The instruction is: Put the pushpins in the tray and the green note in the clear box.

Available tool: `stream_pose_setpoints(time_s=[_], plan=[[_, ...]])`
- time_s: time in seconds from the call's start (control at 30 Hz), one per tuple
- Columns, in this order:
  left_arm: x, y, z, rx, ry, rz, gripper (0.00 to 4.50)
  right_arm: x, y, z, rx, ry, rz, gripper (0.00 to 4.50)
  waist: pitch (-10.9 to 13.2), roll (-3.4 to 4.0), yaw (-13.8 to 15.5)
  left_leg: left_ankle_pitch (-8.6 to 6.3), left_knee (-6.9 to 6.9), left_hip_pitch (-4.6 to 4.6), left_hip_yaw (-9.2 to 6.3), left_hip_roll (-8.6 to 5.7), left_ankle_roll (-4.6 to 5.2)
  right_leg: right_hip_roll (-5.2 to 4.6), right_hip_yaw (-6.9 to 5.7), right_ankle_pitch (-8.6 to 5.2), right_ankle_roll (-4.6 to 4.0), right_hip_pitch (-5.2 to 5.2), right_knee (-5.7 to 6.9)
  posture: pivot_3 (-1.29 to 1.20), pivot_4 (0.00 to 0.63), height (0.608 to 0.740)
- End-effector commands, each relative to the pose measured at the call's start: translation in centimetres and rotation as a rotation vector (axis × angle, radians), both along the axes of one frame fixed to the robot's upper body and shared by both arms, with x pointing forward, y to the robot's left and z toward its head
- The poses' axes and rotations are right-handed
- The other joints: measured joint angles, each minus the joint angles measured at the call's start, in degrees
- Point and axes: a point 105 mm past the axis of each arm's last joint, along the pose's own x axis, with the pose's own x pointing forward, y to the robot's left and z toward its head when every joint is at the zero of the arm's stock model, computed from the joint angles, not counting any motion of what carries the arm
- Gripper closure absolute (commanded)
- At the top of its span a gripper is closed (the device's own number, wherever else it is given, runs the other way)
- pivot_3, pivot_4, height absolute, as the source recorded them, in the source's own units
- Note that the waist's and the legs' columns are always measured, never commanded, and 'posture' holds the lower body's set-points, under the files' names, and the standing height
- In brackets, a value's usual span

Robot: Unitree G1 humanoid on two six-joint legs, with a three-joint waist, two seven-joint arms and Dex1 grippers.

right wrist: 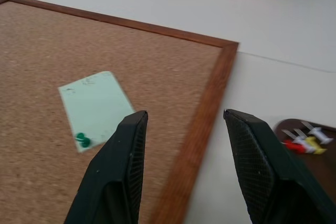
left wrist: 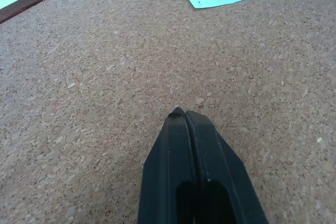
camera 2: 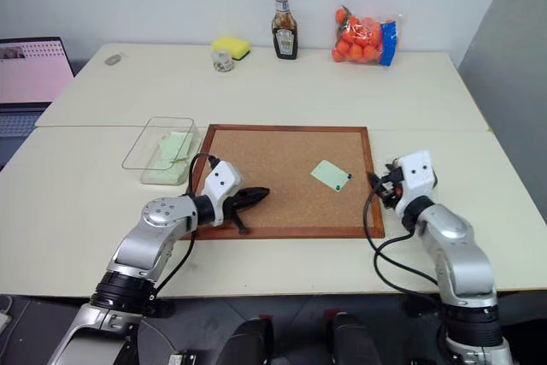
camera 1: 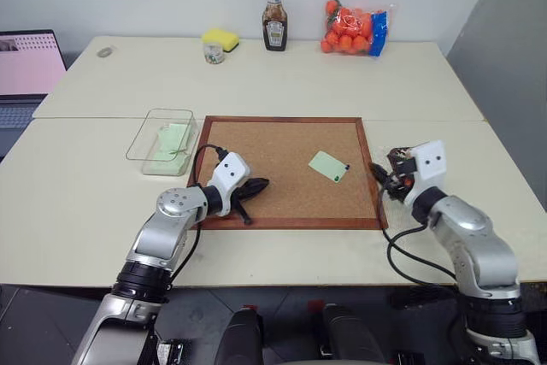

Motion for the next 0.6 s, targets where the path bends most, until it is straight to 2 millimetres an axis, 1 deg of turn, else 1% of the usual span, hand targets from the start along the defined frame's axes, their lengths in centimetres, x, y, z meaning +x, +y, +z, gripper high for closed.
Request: stream_pose_setpoints(time_s=[0.03, 0.17, 0.23, 0.33, 0.47, 0.6], plan=[[-0.1, -0.1, -0.5, 0.020, 0.015, -0.017, 4.50, 1.1, 1.4, 0.9, 0.002, -0.063, -0.012, 2.06, 0.00, 0.00, 0.00, 0.00, 0.00, -0.01, 0.00, 0.00, 0.00, 0.00, 0.00, 0.00, 0.00, 0.00, 0.00, 0.00, 0.150, 0.740], [-0.1, -0.2, -0.4, 0.022, 0.014, -0.021, 4.50, 2.0, 2.7, 0.2, 0.022, -0.056, -0.009, 2.06, 0.00, 0.00, -0.01, 0.00, 0.00, -0.03, 0.02, -0.02, 0.00, -0.01, 0.01, 0.00, 0.00, -0.01, -0.02, 0.00, 0.150, 0.740], [-0.1, -0.2, -0.4, 0.023, 0.013, -0.023, 4.50, 2.3, 3.0, 0.0, 0.032, -0.052, -0.009, 2.06, 0.00, 0.00, -0.01, 0.00, 0.00, -0.02, 0.01, -0.01, 0.00, 0.00, 0.00, 0.00, 0.00, -0.01, -0.02, 0.00, 0.150, 0.740], [-0.1, -0.2, -0.4, 0.024, 0.013, -0.023, 4.50, 2.5, 3.0, -0.2, 0.033, -0.053, -0.010, 2.06, 0.00, 0.00, -0.03, 0.00, -0.01, -0.03, 0.01, -0.01, 0.00, 0.00, 0.01, 0.00, 0.00, -0.01, -0.02, 0.00, 0.150, 0.740], [-0.1, -0.1, -0.4, 0.024, 0.012, -0.018, 4.50, 2.6, 2.7, -1.1, 0.022, -0.033, -0.022, 2.06, 0.00, 0.00, -0.03, 0.00, -0.01, -0.02, 0.01, -0.01, 0.00, 0.00, 0.01, 0.00, 0.00, -0.01, -0.01, 0.00, 0.150, 0.740], [-0.1, -0.1, -0.4, 0.024, 0.011, -0.017, 4.50, 2.7, 2.7, -1.2, 0.024, -0.031, -0.028, 2.06, 0.00, 0.00, -0.03, 0.00, 0.00, -0.02, 0.02, -0.01, 0.00, 0.00, 0.01, 0.00, -0.01, -0.01, -0.01, 0.00, 0.150, 0.740]])
